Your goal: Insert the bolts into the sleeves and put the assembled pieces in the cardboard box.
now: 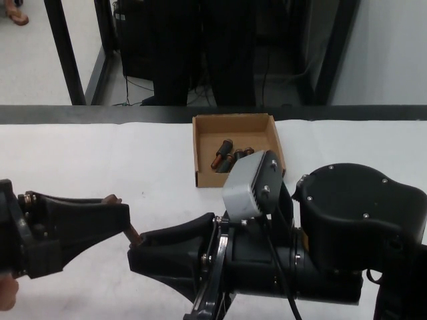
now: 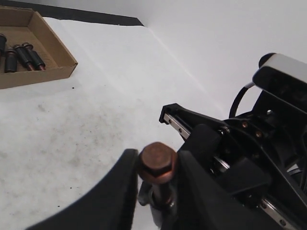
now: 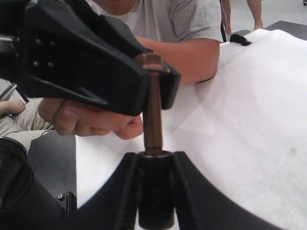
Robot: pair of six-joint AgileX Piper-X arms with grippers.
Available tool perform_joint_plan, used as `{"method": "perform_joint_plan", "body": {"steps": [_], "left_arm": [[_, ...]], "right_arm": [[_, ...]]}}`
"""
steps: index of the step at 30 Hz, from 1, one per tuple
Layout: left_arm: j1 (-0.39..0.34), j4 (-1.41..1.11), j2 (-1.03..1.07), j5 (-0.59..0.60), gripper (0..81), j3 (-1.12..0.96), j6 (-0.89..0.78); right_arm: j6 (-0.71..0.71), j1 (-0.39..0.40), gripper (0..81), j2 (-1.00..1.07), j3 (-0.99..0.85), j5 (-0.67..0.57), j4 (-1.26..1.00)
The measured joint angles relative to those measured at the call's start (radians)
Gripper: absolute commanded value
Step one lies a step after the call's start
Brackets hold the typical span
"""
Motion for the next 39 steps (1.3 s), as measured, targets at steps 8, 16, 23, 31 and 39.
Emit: {"method": "perform_joint_plan", "body": {"steps": [8,16,23,31,39], "left_arm": [[0.002,0.008,0.000,0.038,0.8,0.000,0.001],[0.002,0.010,0.000,0.055,2.8,0.000,0.001],[0.002,0.010,0.000,0.060,25.4,0.000,0.001],[0.002,0.010,0.000,0.104,41.2,0.000,0.000],[0.002,0.013,0.000,0.134,41.2,0.000,0.017]], "right_arm": [[-0.009,0.000,0.2,-0.003,-0.016,-0.007,-0.006],[-0.009,0.000,0.2,-0.003,-0.021,-0.013,-0.006],[-0.009,0.000,0.2,-0.003,-0.021,-0.013,-0.006],[-0.016,0.000,0.2,-0.003,-0.038,-0.009,0.001],[-0.016,-0.029,0.2,-0.003,-0.050,0.010,-0.004]]}}
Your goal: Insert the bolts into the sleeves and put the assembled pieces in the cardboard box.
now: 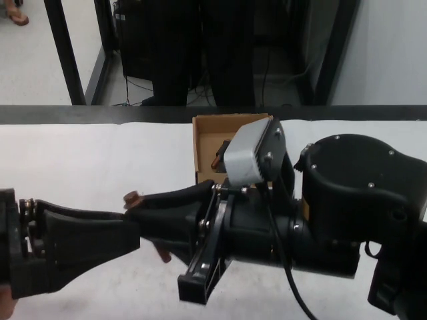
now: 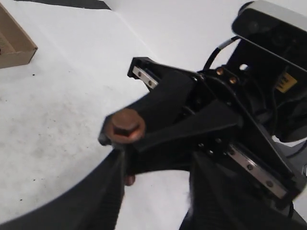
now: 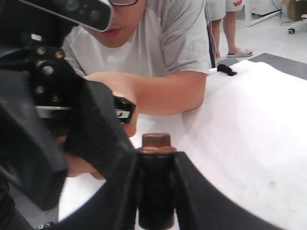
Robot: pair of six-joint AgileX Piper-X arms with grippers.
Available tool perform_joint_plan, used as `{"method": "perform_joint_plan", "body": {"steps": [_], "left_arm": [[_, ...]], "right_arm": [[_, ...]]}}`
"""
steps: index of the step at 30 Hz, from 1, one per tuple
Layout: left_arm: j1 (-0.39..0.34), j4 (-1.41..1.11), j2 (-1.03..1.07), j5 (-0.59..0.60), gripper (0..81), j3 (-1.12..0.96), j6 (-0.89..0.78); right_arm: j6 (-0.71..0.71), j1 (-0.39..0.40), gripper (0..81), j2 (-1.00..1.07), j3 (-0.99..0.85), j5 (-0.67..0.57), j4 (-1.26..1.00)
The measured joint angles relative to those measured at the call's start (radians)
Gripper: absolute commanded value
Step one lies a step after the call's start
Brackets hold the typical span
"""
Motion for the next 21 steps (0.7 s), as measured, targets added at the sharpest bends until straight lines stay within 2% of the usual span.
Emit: {"method": "perform_joint_plan", "body": {"steps": [12,17,21], "left_arm": [[0.000,-0.027,0.000,-0.075,40.0,0.000,0.010],[0.000,-0.031,-0.001,-0.133,32.8,0.000,0.011],[0.000,-0.031,-0.001,-0.178,20.2,0.000,0.006]], "right_arm": [[0.011,-0.018,0.2,-0.002,0.000,0.003,0.004],[0.027,-0.059,0.2,-0.015,-0.036,0.003,0.068],[0.045,-0.125,0.2,-0.015,-0.113,0.003,0.279]]}}
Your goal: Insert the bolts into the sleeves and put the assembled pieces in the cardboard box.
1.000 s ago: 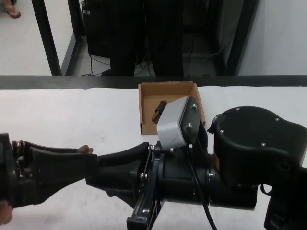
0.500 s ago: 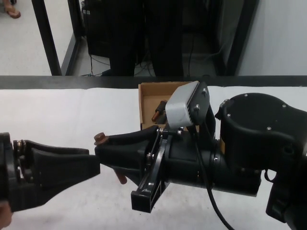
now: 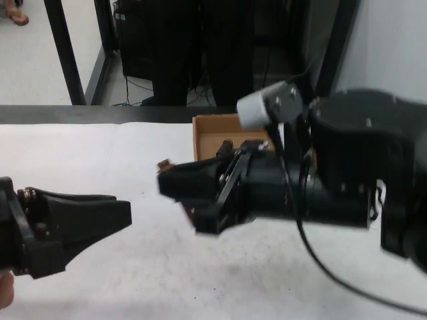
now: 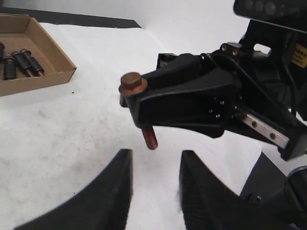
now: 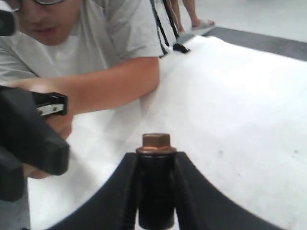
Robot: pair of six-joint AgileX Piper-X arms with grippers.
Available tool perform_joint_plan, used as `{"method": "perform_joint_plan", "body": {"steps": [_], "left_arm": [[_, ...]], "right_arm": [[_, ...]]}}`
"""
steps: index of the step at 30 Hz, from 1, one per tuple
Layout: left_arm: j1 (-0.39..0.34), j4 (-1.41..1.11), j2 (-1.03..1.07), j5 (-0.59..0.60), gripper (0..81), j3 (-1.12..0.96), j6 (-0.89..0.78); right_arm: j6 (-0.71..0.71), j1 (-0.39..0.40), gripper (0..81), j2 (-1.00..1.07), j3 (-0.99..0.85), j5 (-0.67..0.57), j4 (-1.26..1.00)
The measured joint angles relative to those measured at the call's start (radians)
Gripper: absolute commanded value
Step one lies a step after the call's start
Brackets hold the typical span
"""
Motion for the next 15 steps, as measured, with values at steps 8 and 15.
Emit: {"method": "perform_joint_plan", "body": {"steps": [8,15], "left_arm": [[0.000,0.006,0.000,-0.080,0.8,0.000,-0.003],[-0.002,0.008,0.000,-0.165,0.8,0.000,-0.003]], "right_arm": [[-0.045,-0.151,0.2,0.014,-0.211,0.000,0.361],[-0.058,-0.229,0.2,0.112,-0.375,-0.008,0.520]]}}
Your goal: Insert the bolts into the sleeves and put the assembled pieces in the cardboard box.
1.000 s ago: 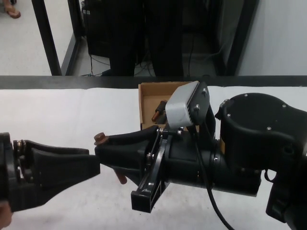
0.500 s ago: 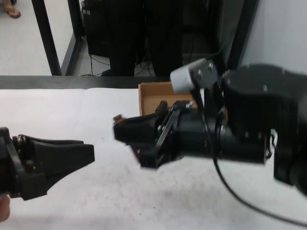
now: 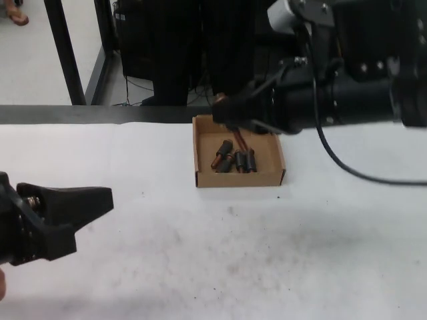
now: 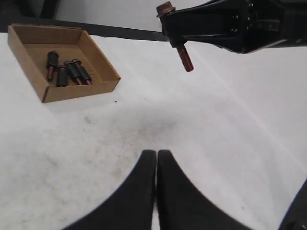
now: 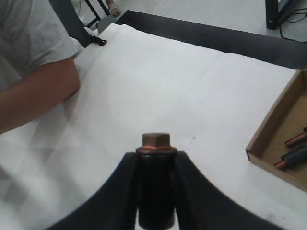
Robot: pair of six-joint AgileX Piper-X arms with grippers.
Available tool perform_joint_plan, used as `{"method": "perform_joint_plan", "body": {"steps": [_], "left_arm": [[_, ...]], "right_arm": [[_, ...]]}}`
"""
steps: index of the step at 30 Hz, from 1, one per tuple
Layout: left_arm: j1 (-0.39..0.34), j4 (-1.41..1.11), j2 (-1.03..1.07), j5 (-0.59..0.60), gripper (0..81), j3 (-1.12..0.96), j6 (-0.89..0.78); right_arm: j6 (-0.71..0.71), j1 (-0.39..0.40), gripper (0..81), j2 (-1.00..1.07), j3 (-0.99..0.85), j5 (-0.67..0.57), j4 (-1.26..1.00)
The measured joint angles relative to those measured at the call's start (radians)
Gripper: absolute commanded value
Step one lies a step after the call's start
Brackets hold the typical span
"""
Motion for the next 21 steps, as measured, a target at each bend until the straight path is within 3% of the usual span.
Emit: {"method": "perform_joint_plan", "body": {"steps": [6,12,21], "left_arm": [[0.000,0.003,0.000,-0.065,0.8,0.000,0.003],[0.000,0.004,0.000,-0.066,0.8,0.000,0.003],[0.000,0.004,0.000,-0.066,0.8,0.000,0.003]], "right_arm": [[-0.058,-0.031,0.2,0.128,-0.155,-0.008,0.147],[-0.091,-0.067,0.2,0.309,-0.351,-0.010,0.309],[-0.098,-0.110,0.2,0.447,-0.505,-0.010,0.398]]}}
